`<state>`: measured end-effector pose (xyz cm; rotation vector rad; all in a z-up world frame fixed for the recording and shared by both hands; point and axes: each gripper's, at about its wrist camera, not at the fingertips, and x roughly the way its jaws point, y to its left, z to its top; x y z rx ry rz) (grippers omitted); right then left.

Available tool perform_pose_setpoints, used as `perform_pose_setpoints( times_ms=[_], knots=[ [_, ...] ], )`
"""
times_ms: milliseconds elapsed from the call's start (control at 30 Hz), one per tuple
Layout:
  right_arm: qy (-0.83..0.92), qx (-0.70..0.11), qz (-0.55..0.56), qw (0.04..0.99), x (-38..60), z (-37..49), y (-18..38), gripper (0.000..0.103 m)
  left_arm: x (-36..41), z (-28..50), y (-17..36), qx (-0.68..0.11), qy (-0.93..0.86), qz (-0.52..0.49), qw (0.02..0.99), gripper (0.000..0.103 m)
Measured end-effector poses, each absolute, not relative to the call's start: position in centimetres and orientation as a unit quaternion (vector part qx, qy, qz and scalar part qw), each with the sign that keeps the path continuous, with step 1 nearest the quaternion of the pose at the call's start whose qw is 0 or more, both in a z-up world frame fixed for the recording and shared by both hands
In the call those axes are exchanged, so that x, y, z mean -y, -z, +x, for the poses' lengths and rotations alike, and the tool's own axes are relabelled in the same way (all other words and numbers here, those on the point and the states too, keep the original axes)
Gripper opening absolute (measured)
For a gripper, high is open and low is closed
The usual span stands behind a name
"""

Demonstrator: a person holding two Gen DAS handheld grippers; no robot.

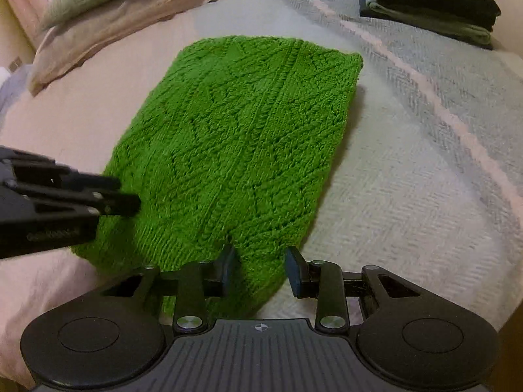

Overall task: Fold clothes
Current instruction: 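Open both grippers and release the narrow folded vest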

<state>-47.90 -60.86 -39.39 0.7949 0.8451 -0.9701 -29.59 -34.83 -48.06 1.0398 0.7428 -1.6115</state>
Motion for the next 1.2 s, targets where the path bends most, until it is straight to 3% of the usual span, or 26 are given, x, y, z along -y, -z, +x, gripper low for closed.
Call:
perform_pose_setpoints(
  times_ms=[133, 233, 333, 733, 1200],
  knots=[
    [0.461, -0.373, 0.393, 0.703, 60.8, -48.8, 36.9, 0.035, 35.4, -29.4, 46.1, -0.331, 0.657, 0.431, 0.523, 0.025],
    [0.473, -0.358, 0.405, 0.696, 58.3, -49.2, 34.7, 0.049, 34.7, -28.6, 44.6, -0.353, 0.644, 0.428, 0.527, 0.039],
    [0.491, -0.350, 0.414, 0.682, 56.3, -48.9, 33.2, 0.058, 33.4, -27.9, 43.8, -0.364, 0.627, 0.441, 0.529, 0.041],
    [0.525, -0.314, 0.432, 0.663, 51.3, -46.6, 25.6, 0.059, 28.0, -24.7, 36.3, -0.350, 0.640, 0.436, 0.527, 0.052],
    [0.532, -0.312, 0.411, 0.672, 49.7, -44.9, 22.2, 0.059, 26.6, -23.1, 32.9, -0.343, 0.658, 0.414, 0.528, 0.053]
  ],
)
